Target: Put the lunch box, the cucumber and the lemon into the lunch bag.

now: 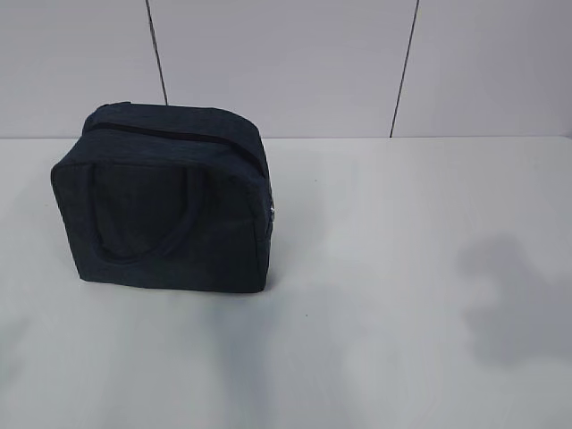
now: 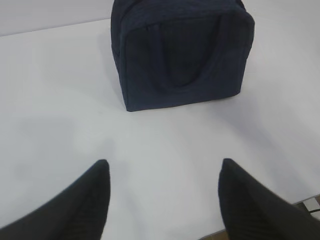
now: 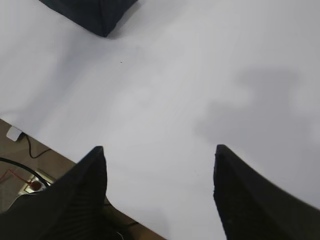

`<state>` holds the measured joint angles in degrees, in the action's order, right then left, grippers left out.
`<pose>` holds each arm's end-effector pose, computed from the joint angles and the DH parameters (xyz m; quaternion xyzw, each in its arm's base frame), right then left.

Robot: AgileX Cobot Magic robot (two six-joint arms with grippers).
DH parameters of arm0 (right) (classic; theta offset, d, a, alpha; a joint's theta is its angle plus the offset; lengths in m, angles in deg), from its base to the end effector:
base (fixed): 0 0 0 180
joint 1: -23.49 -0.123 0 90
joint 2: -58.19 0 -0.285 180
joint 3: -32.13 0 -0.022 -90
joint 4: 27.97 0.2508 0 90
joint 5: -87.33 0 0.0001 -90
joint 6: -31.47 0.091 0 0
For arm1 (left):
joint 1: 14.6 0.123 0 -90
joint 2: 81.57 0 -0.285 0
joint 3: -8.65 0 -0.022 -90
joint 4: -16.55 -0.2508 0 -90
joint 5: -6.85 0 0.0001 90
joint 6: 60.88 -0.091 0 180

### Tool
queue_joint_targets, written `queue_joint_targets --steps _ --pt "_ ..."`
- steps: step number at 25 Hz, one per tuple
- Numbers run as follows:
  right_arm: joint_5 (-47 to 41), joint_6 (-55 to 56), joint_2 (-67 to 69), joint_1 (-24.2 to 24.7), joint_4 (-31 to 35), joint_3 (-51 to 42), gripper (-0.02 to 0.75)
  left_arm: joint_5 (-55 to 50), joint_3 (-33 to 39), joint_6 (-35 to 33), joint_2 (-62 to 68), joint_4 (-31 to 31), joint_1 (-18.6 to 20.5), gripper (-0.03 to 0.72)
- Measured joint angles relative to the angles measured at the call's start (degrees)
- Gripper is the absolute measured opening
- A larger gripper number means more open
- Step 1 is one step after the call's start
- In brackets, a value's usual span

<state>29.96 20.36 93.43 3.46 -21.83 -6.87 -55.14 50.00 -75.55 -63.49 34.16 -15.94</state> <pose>0.0634 0.0318 0.3167 -0.2369 0.8795 0.0846 0.4039 0.0089 -0.0245 0.3137 0.1234 0.8530 -0.0959 0.4980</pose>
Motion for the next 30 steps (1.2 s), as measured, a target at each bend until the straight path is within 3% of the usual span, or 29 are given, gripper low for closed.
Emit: queue_joint_targets --steps 8,17,30 --pt "-8.25 2.76 -11.46 0.00 -4.59 -0.52 0.512 -3.61 2.92 2.87 -7.90 -0.54 0.00 0.494" --pt "-9.91 4.09 -27.81 0.00 -6.56 -7.53 0.512 -4.06 4.84 3.33 -9.71 -1.82 0.00 0.484" --pt "-9.03 4.83 -28.44 0.00 -7.05 -9.63 0.512 -2.29 5.58 5.43 -9.71 -6.50 0.13 0.454"
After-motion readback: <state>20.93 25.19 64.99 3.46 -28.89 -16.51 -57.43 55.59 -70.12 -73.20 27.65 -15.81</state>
